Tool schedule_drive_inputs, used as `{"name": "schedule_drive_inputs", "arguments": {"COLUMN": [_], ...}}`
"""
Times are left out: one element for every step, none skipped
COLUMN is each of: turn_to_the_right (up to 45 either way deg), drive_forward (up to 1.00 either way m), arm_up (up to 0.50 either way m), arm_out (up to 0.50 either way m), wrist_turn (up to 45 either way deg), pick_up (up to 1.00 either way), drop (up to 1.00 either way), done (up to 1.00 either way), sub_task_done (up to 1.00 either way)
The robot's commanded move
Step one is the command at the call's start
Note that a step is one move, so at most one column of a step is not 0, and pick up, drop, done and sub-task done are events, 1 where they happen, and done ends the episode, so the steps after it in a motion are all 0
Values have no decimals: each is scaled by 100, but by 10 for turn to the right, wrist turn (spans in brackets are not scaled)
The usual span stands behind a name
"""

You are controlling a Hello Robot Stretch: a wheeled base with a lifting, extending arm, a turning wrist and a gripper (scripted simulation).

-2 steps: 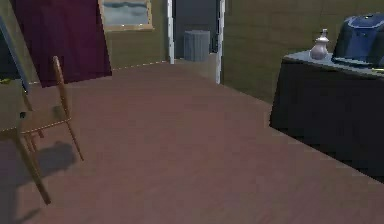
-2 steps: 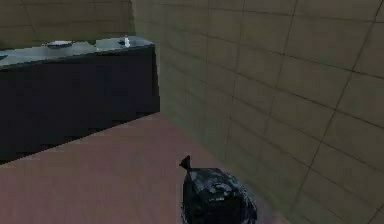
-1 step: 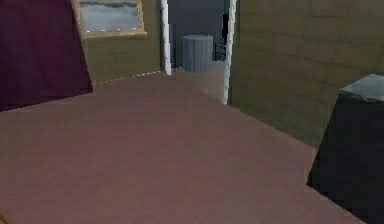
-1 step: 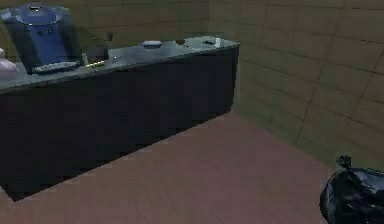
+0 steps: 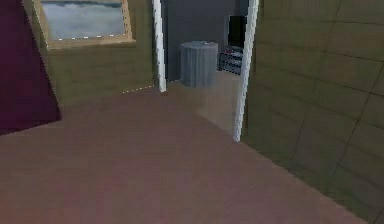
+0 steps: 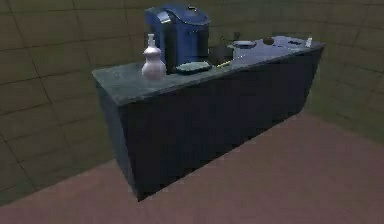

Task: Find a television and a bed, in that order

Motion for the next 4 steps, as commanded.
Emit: {"name": "schedule_drive_inputs", "arguments": {"turn_to_the_right": [0,-30,0,60], "drive_forward": [100,0,85,0], "arm_up": [0,0,0,0], "arm_out": [0,0,0,0], "wrist_turn": [0,0,0,0], "pick_up": [0,0,0,0], "drop": [0,0,0,0], "done": [0,0,0,0], "sub_task_done": [0,0,0,0]}}
